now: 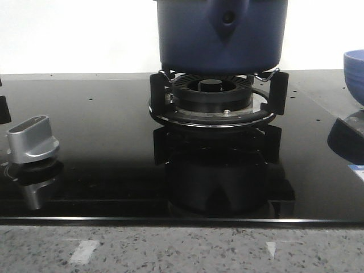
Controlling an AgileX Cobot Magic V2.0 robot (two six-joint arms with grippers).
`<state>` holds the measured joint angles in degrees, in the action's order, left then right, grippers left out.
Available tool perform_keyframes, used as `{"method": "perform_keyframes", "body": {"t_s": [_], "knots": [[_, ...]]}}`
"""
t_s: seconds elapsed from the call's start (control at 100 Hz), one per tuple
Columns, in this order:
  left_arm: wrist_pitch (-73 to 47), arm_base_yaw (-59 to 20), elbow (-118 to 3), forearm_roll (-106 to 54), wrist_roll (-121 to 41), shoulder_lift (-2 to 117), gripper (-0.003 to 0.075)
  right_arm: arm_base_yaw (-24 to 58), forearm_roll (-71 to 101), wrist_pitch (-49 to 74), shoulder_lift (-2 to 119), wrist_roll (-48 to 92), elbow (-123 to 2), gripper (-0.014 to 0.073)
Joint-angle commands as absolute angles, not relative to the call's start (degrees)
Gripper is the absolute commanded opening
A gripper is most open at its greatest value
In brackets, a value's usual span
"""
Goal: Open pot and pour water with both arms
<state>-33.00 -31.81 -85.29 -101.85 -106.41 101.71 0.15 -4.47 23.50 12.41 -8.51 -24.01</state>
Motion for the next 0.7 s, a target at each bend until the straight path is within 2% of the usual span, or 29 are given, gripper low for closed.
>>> {"method": "perform_keyframes", "body": {"t_s": [0.0, 0.26, 0.69], "knots": [[-35.2, -31.9, -87.7, -107.3, -106.5, 97.5, 0.024, 0.2, -4.8, 19.3, 13.5, -8.1, -25.9, 0.0153], [-37.2, -29.4, -87.7, -106.9, -104.6, 95.8, 0.024, 0.2, -4.8, 19.3, 13.5, -8.1, -25.9, 0.0153], [-54.2, -21.2, -87.7, -103.9, -101.3, 93.6, 0.024, 0.2, -4.8, 19.3, 13.5, -8.1, -25.9, 0.0153]]}}
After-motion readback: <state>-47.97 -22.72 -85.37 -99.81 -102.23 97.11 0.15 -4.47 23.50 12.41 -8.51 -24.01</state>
